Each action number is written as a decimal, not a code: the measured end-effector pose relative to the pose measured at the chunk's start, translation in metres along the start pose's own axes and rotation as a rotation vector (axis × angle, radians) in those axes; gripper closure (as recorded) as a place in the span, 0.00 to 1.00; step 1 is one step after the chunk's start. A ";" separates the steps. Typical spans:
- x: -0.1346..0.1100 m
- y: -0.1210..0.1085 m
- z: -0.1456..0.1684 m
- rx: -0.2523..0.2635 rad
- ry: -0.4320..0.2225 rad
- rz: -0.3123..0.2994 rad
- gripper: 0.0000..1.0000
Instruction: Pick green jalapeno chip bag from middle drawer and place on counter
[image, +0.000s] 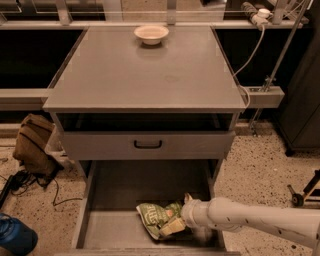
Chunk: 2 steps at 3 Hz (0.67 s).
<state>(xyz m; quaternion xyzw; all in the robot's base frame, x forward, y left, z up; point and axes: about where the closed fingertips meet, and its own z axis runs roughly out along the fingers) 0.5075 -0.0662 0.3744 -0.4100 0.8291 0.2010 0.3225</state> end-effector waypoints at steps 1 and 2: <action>0.000 0.006 0.006 -0.006 0.002 -0.005 0.00; 0.000 0.006 0.006 -0.006 0.002 -0.005 0.20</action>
Offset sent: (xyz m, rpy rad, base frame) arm -0.0029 0.0062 -0.0034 -0.0006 0.0019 0.0070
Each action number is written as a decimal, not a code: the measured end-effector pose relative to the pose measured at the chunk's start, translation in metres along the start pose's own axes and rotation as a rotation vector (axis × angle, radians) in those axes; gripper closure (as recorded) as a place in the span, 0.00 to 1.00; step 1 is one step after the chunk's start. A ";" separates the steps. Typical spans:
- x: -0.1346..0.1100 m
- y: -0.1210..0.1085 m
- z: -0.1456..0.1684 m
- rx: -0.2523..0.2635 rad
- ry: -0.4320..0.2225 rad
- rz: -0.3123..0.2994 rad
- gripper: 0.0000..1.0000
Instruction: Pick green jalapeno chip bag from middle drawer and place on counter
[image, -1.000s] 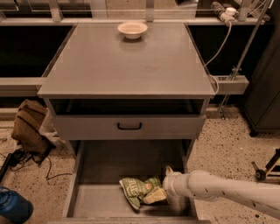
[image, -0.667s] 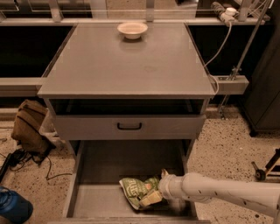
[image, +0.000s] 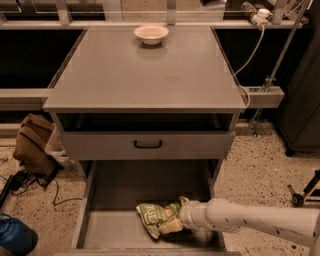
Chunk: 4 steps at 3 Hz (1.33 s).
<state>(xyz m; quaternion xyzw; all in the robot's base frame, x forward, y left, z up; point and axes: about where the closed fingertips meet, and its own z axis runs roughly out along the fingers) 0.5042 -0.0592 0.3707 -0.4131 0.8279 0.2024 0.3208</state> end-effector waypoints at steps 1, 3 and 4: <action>0.000 0.000 0.000 0.000 0.000 0.000 0.42; -0.025 -0.003 -0.034 0.040 -0.057 -0.020 0.88; -0.084 0.000 -0.102 0.093 -0.159 -0.102 1.00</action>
Offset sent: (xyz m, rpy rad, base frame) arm 0.0008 -0.0036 0.0080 -0.0012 -0.0174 -0.0140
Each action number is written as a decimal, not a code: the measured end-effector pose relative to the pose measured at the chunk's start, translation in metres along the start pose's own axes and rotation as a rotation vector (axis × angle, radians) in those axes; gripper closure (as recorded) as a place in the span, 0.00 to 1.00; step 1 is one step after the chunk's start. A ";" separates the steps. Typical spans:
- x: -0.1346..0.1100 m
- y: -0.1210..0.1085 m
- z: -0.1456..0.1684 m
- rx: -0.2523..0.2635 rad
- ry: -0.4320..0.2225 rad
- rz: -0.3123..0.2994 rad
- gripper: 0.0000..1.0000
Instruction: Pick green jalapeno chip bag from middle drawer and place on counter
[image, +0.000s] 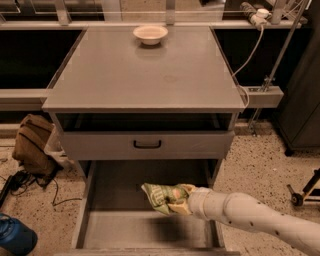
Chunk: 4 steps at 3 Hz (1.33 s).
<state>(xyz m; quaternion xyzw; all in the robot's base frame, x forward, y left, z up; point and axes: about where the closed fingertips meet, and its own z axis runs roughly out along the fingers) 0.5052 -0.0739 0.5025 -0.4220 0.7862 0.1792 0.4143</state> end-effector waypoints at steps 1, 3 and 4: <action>-0.085 -0.011 -0.064 0.076 -0.089 -0.087 1.00; -0.096 -0.019 -0.069 0.099 -0.099 -0.093 1.00; -0.151 -0.046 -0.096 0.158 -0.135 -0.167 1.00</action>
Offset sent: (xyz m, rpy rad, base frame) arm 0.0031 -0.0033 0.0801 0.0057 -0.1072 -0.0029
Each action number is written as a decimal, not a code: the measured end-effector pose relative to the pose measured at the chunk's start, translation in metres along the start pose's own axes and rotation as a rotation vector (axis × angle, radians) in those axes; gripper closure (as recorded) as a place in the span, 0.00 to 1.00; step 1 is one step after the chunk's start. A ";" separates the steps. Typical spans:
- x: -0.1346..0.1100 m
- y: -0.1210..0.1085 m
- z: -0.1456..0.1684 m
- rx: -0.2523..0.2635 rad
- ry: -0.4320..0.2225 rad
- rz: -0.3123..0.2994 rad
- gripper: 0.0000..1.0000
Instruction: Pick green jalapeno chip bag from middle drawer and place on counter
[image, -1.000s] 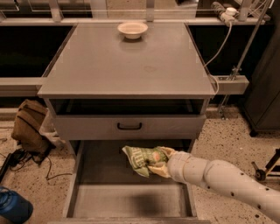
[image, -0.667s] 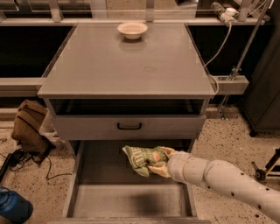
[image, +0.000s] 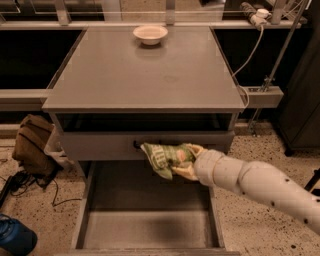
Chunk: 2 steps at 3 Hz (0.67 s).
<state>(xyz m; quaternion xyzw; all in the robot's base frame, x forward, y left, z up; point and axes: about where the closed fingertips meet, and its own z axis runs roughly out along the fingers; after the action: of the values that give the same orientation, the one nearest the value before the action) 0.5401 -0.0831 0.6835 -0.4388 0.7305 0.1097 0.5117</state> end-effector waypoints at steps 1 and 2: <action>-0.075 -0.055 -0.023 0.092 -0.060 -0.092 1.00; -0.115 -0.082 -0.037 0.141 -0.082 -0.165 1.00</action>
Offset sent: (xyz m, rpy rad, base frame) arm 0.0619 -0.0145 0.1875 -0.1042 -0.3110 -0.0218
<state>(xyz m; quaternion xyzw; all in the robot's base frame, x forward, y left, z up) 0.5883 -0.0925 0.8210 -0.4557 0.6761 0.0334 0.5779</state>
